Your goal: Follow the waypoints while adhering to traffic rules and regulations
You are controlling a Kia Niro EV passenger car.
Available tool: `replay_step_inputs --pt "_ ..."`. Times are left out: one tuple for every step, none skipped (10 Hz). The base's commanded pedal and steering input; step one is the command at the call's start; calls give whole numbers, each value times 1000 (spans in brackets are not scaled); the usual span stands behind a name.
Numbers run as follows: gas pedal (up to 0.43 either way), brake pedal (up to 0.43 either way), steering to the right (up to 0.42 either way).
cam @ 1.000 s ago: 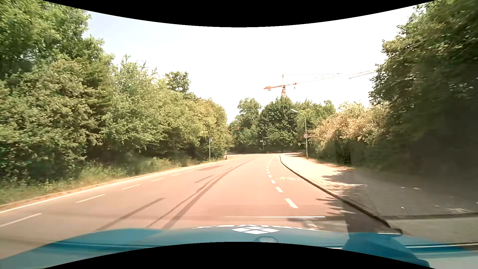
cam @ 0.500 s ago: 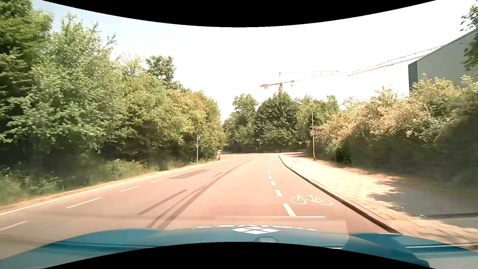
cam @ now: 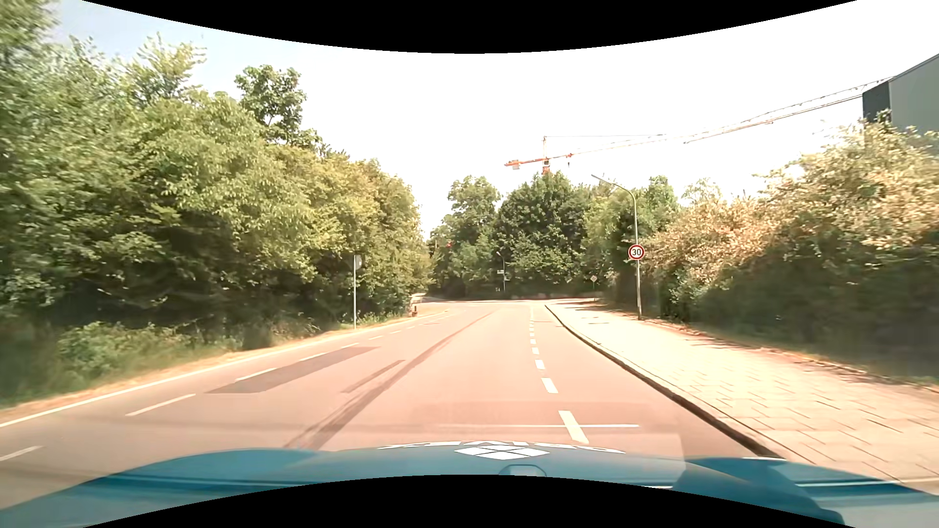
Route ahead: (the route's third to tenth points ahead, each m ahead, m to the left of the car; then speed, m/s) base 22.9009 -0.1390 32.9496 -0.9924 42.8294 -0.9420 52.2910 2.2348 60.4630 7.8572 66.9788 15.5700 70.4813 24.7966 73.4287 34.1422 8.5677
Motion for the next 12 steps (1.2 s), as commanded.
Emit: replay_step_inputs --pt "0 189 13" --pt "0 183 13" --pt "0 195 13" --pt "0 195 12" --pt "0 213 12" --pt "0 220 12" --pt "0 220 13" --pt "0 220 12" --pt "0 220 13" --pt "0 220 13" --pt "0 213 13" --pt "0 201 14"
